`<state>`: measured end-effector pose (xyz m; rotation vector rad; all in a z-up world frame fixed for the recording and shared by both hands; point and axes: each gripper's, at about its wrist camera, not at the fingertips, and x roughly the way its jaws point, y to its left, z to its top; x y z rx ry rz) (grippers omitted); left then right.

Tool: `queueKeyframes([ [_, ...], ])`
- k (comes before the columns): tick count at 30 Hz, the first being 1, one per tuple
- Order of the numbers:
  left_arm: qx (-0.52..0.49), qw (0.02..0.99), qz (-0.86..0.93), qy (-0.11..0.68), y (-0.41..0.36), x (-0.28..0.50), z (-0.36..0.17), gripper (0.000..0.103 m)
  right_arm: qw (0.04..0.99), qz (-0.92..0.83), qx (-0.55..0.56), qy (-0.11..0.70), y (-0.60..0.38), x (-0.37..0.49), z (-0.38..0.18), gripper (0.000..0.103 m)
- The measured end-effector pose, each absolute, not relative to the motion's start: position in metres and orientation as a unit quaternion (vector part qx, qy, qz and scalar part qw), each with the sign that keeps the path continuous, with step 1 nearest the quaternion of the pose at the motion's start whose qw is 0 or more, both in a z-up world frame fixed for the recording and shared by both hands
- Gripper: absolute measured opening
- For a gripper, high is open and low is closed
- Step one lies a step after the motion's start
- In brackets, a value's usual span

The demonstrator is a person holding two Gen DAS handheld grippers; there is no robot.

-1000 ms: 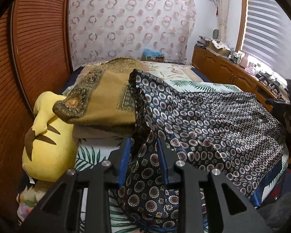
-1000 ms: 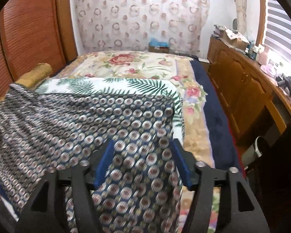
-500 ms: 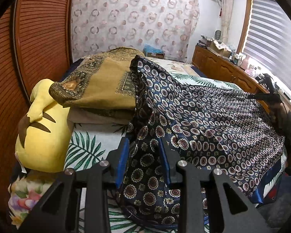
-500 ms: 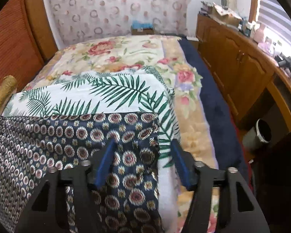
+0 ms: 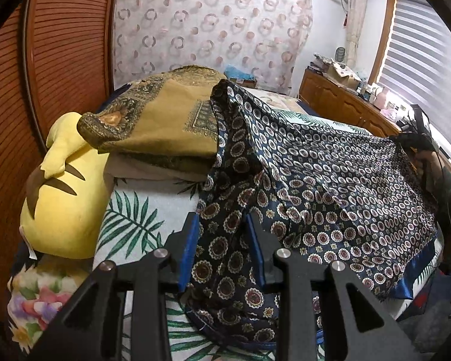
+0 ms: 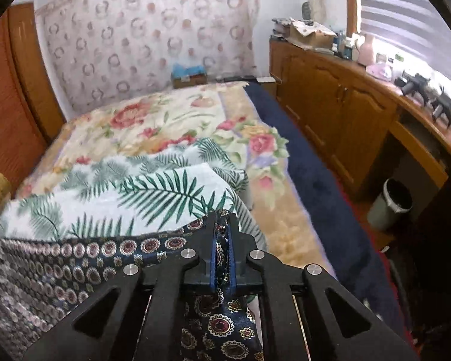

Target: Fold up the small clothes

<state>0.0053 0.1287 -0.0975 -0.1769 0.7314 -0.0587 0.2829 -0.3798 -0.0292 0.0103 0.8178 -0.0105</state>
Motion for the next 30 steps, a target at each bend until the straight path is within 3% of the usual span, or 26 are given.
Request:
queueKeyframes([
  [3,-0.087,0.928,-0.026,0.362,0.130,0.005,-0.101,0.030,0.916,0.003,-0.006,0.402,-0.375,0.279,-0.027,0.009],
  [5,-0.085,0.927,-0.022,0.364,0.130,0.005,-0.102,0.030,0.916,-0.001,-0.025,0.399,-0.369,0.274,-0.023,0.019],
  [10,-0.080,0.927,-0.016,0.366,0.131,0.006,-0.103,0.030,0.922,0.043,-0.063,0.379,-0.349,0.241,-0.014,0.055],
  [11,-0.080,0.927,-0.016,0.366,0.131,0.007,-0.104,0.030,0.922,0.053,-0.069,0.377,-0.344,0.233,-0.014,0.058],
  [21,-0.077,0.926,-0.004,0.370,0.133,0.011,-0.107,0.033,0.894,0.190,-0.123,0.388,-0.268,0.135,-0.033,0.061],
  [25,-0.073,0.921,0.004,0.381,0.135,0.017,-0.113,0.036,0.878,0.222,-0.143,0.399,-0.247,0.110,-0.050,0.073],
  [30,-0.078,0.914,0.004,0.399,0.137,0.025,-0.124,0.036,0.866,0.246,-0.155,0.407,-0.230,0.087,-0.063,0.075],
])
